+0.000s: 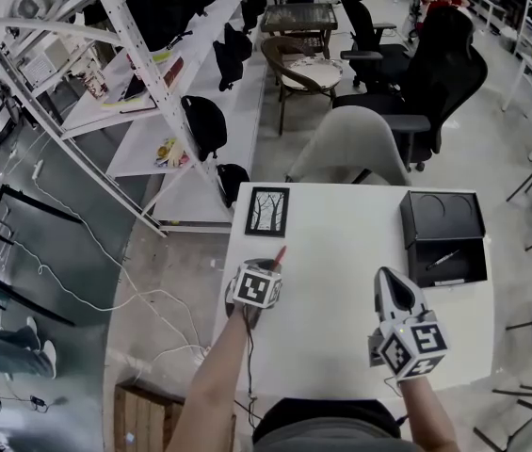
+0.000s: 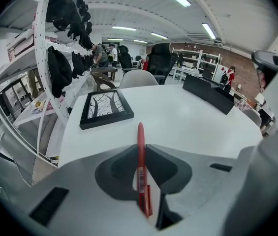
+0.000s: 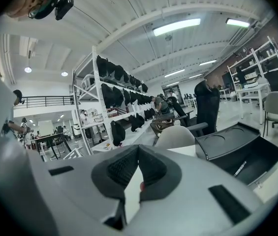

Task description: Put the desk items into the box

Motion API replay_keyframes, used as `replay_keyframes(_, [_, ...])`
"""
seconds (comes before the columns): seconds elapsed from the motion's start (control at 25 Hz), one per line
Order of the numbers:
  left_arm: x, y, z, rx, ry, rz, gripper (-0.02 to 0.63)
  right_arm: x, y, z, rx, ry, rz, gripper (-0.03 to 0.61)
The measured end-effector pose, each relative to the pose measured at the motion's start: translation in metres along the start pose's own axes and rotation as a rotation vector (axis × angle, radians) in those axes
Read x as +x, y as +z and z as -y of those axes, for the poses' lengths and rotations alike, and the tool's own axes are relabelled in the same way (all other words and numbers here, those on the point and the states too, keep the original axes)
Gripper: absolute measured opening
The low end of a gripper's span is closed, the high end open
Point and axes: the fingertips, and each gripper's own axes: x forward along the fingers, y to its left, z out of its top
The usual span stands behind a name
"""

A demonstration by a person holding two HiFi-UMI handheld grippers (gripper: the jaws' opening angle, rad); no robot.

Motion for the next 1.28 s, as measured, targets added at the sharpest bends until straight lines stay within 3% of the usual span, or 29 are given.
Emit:
replay_keyframes(0.4, [-0.006, 0.01, 0.005, 0.027, -0.011, 0.017, 0.052, -0.005, 0.0, 0.003, -0.001, -0.004, 0.007, 0.003])
replay_keyframes(0.96, [-0.053, 0.099, 0.023, 0.063, 0.003, 0.257, 0.052, -0.014, 0.007, 0.006, -0.003, -0.024, 0.028, 0.003])
replay_keyframes(1.28, [-0.074, 0.137, 0.039, 0.119, -0.009, 0.348, 0.052, -0.021, 0.011, 0.008, 0.0, -0.042, 0.05, 0.003])
